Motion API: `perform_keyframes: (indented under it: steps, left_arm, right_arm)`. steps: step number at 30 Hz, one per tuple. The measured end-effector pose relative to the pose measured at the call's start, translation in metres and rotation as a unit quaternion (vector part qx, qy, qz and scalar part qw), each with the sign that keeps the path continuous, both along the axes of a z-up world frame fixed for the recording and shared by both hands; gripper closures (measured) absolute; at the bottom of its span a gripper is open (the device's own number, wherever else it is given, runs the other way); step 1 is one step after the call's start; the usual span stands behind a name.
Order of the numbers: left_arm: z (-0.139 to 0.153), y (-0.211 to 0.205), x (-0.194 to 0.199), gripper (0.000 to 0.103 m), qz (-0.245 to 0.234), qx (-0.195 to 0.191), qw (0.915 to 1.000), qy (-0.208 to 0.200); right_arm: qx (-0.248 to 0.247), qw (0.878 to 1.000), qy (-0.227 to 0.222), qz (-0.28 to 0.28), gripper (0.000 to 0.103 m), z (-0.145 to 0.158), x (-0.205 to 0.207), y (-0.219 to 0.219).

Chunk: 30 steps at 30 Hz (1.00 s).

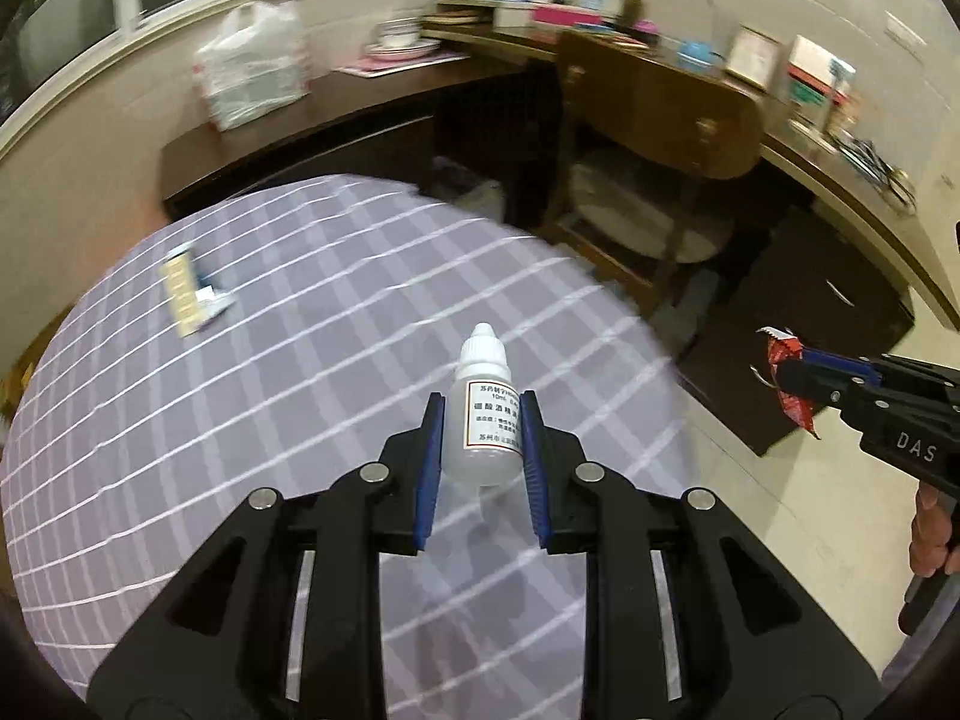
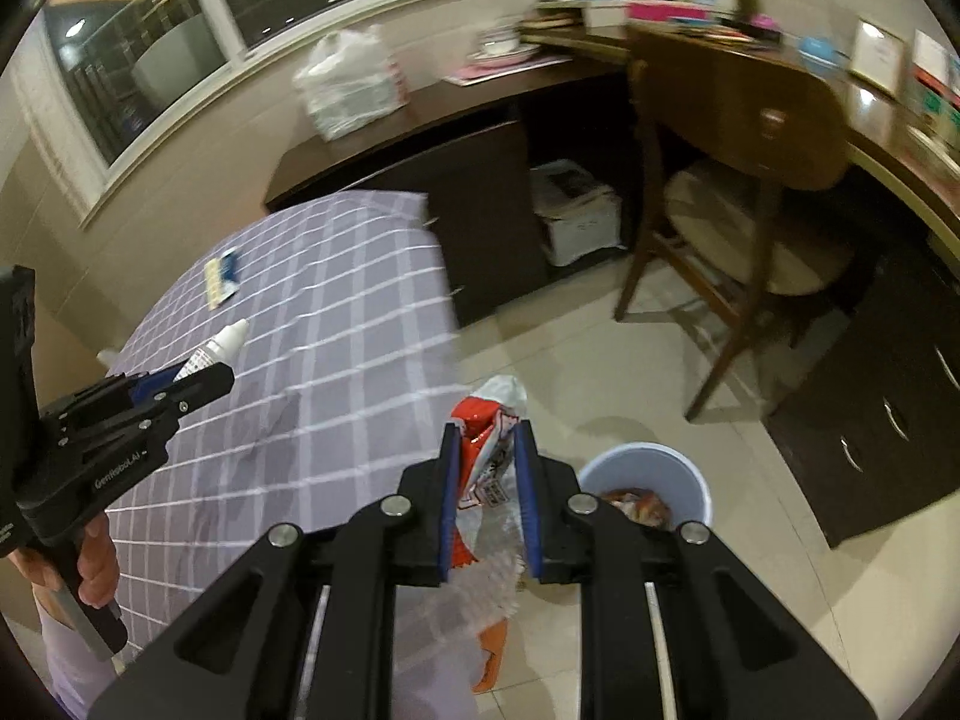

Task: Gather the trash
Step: 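Carry the bottle and wrapper to the wastebasket and open both tools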

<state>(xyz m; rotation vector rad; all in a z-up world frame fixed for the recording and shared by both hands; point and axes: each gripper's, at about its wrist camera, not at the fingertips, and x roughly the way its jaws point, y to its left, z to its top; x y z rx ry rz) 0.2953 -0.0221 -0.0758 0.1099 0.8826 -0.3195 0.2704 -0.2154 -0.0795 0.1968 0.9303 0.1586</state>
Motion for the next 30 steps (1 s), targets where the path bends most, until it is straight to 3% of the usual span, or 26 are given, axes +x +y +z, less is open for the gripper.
perform_keyframes:
  steps: [11,24,25,26,27,30]
  left_arm:
    - [-0.013,-0.127,-0.007,0.079,-0.104,0.001,0.9944,0.016]
    - [-0.081,-0.224,0.005,0.077,-0.173,0.038,0.9802,0.089]
    - [-0.087,-0.231,0.007,0.073,-0.177,0.049,0.9786,0.093]
    - [-0.092,-0.234,0.009,0.045,-0.17,0.066,0.9788,0.094]
    - [-0.097,-0.237,0.012,0.034,-0.154,0.079,0.9807,0.091]
    - [-0.103,-0.236,0.018,0.035,-0.153,0.073,0.9801,0.103]
  right_arm:
    - [0.004,0.995,0.02,-0.094,0.085,-0.021,-0.046,-0.106]
    - [0.022,0.984,0.071,-0.163,0.085,-0.077,-0.062,-0.181]
    - [0.026,0.983,0.079,-0.166,0.085,-0.084,-0.061,-0.184]
    - [0.029,0.982,0.086,-0.168,0.085,-0.09,-0.06,-0.187]
    - [0.03,0.981,0.09,-0.169,0.085,-0.093,-0.058,-0.186]
    - [0.032,0.98,0.102,-0.168,0.085,-0.104,-0.053,-0.186]
